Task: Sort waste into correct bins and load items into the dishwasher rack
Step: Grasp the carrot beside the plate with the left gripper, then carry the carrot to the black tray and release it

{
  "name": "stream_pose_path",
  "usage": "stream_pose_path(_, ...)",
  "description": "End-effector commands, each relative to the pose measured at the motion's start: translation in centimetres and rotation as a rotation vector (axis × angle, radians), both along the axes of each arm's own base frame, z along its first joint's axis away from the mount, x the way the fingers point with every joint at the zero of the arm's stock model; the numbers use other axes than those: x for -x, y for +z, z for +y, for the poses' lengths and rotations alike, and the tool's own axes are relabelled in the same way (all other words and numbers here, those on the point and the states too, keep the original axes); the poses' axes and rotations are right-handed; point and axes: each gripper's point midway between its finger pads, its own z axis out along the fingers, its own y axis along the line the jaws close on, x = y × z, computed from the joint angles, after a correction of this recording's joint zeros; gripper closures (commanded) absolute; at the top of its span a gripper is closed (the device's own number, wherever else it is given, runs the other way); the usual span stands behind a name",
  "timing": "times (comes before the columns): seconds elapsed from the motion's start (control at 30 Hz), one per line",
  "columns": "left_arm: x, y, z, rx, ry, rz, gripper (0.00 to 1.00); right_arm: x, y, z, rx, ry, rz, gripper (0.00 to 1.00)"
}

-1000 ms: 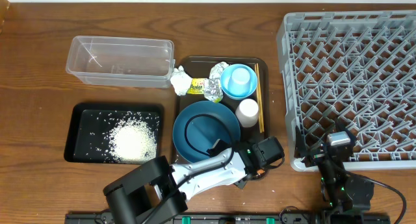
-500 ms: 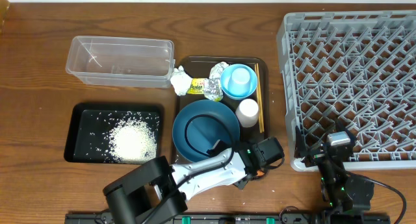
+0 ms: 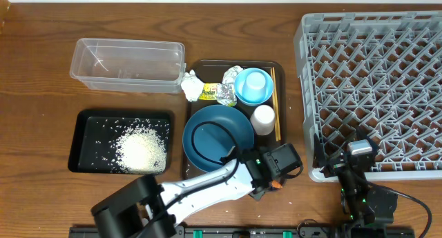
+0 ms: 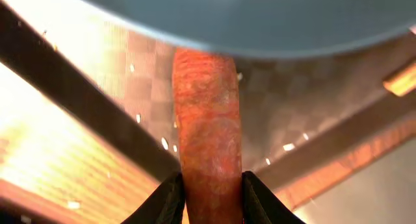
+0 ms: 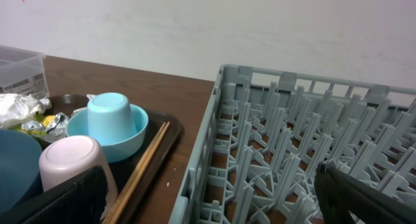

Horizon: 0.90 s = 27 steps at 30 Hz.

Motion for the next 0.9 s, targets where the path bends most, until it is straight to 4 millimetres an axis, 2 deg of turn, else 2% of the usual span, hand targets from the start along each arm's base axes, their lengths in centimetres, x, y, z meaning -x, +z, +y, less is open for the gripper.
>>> stream_pose_path(0.0, 0.2, 1.5, -0.1, 0.045, 0.005, -0.007, 0.71, 0.0, -0.1, -0.3, -0.012, -0.012, 0.002, 0.01)
stream_pose_path(0.33, 0.3, 5.3, -0.5, 0.142, -0.067, -0.058, 0.73, 0.0, -0.1, -0.3, -0.012, -0.013, 0.002, 0.01)
stream_pose_path(0.5, 0.2, 7.1, 0.6, 0.158, -0.055, -0.075, 0.73, 0.0, -0.1, -0.3, -0.012, -0.013, 0.002, 0.01)
stream_pose_path(0.67, -1.1, 9.4, 4.5, 0.117, -0.024, -0.134, 0.73, 0.0, -0.1, -0.3, -0.012, -0.013, 0.002, 0.01)
stream_pose_path(0.77, -2.3, 10.8, 8.0, 0.069, 0.019, -0.184, 0.72, 0.0, -0.1, -0.3, -0.012, -0.013, 0.002, 0.01)
stream_pose_path(0.87, -3.5, 12.1, 12.5, -0.015, 0.075, -0.241, 0.72, 0.0, -0.1, -0.3, -0.012, -0.012, 0.002, 0.01)
